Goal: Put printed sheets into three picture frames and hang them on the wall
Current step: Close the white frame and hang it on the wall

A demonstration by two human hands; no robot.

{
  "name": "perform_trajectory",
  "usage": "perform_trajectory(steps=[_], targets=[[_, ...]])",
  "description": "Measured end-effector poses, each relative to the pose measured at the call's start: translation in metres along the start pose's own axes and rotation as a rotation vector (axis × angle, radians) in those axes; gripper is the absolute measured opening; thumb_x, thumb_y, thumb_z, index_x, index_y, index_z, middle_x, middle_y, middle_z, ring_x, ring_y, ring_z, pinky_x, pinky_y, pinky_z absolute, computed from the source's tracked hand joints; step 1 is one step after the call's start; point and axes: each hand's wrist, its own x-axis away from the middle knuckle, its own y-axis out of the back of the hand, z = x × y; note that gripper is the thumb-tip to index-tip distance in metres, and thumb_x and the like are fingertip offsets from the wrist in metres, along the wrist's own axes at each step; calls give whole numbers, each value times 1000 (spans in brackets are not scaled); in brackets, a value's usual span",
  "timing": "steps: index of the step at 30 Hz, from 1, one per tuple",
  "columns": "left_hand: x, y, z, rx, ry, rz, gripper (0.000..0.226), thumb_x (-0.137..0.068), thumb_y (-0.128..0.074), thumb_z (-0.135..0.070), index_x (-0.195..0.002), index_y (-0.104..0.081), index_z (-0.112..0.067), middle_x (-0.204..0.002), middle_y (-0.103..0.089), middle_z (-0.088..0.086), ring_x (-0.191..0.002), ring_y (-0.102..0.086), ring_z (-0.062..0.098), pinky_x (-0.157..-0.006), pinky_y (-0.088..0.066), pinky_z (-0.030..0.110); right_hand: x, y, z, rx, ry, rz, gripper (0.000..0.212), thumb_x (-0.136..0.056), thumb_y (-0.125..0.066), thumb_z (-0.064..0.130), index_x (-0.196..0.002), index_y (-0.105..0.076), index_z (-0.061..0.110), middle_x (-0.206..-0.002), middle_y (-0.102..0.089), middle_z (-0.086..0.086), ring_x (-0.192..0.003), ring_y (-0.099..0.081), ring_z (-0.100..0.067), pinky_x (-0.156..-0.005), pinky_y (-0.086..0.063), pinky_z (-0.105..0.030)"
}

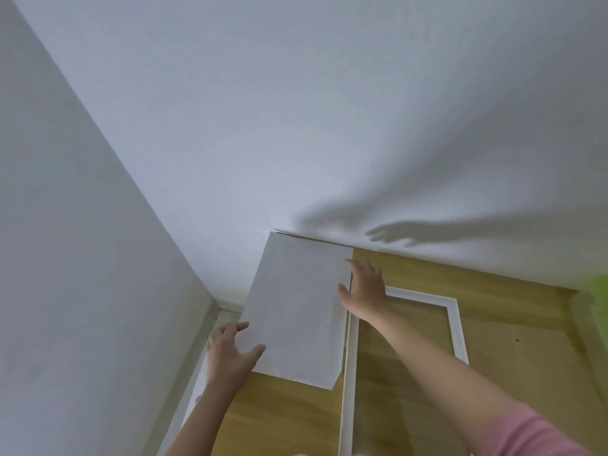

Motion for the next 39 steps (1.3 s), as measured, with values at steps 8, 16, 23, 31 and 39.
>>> perform_trajectory(steps=[8,16,23,31,39], targets=[[-7,-6,9,-36,11,16,63,-63,-83,-22,-120,-56,-16,-121,-53,-2,-114,-50,19,-97,-43,36,-49,3,-8,256,-8,247,78,-76,-57,58,-139,-29,21,-146,-31,-6,-133,-28,-31,-104,-30,-48],[-4,-7,7,-136,-34,-28,64,-66,-82,-21,-122,-54,-10,-119,-48,0,-115,-45,22,-97,-40,35,-42,-6,-6,142,49,209,73,-81,-63,37,-143,-28,22,-145,-35,-5,-134,-31,-27,-109,-27,-43],[-2,-5,-6,-175,-1,-23,62,-66,-82,-24,-120,-53,-15,-118,-49,3,-110,-53,24,-95,-39,39,-27,-5,12,-184,22,158,52,-82,-48,1,-128,-49,24,-117,-56,-7,-97,-57,-21,-84,-49,-32],[8,15,-20,30,-92,-136,40,-74,-76,-13,-111,-62,-9,-99,-54,-1,-83,-53,16,-71,-41,25,-20,17,40,-463,71,-105,30,-85,-58,3,-112,-63,15,-97,-59,4,-63,-48,1,-63,-38,-10],[32,26,-52,169,-181,-161,24,-74,-76,-15,-96,-69,-20,-84,-59,-11,-71,-51,6,-61,-38,14,5,64,18,-542,-5,-375,28,-77,-68,8,-104,-67,13,-96,-62,6,-64,-48,-3,-62,-36,-1]])
